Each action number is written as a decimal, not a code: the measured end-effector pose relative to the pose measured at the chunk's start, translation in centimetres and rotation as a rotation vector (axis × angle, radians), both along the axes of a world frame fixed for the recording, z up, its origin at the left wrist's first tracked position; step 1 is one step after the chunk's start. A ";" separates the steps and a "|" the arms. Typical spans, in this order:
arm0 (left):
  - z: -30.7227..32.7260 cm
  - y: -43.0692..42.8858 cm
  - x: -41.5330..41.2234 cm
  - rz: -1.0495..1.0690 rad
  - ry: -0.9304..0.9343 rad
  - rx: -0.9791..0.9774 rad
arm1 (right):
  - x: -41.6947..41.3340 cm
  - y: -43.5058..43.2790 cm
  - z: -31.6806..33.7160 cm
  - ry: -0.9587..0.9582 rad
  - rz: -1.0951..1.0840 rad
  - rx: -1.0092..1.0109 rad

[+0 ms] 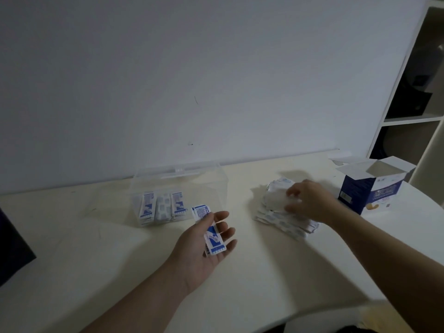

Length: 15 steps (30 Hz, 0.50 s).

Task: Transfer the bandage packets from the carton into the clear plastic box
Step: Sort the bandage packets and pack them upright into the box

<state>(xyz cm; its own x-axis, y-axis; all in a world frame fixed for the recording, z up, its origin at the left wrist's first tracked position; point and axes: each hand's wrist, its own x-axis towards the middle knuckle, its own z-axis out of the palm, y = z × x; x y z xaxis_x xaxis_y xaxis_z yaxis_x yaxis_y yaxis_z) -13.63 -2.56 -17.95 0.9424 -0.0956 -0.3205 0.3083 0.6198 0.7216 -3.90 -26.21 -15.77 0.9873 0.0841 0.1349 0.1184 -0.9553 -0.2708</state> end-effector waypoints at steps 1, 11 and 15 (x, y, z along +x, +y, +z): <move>-0.1 -0.1 0.0 -0.008 -0.002 -0.005 | 0.1 -0.3 0.1 0.035 0.010 0.023; -0.6 0.4 0.5 -0.002 0.011 -0.090 | 0.9 -1.0 1.1 0.132 0.008 0.469; -0.8 0.5 0.6 -0.017 0.024 -0.091 | -0.4 -0.1 2.2 -0.001 -0.006 0.765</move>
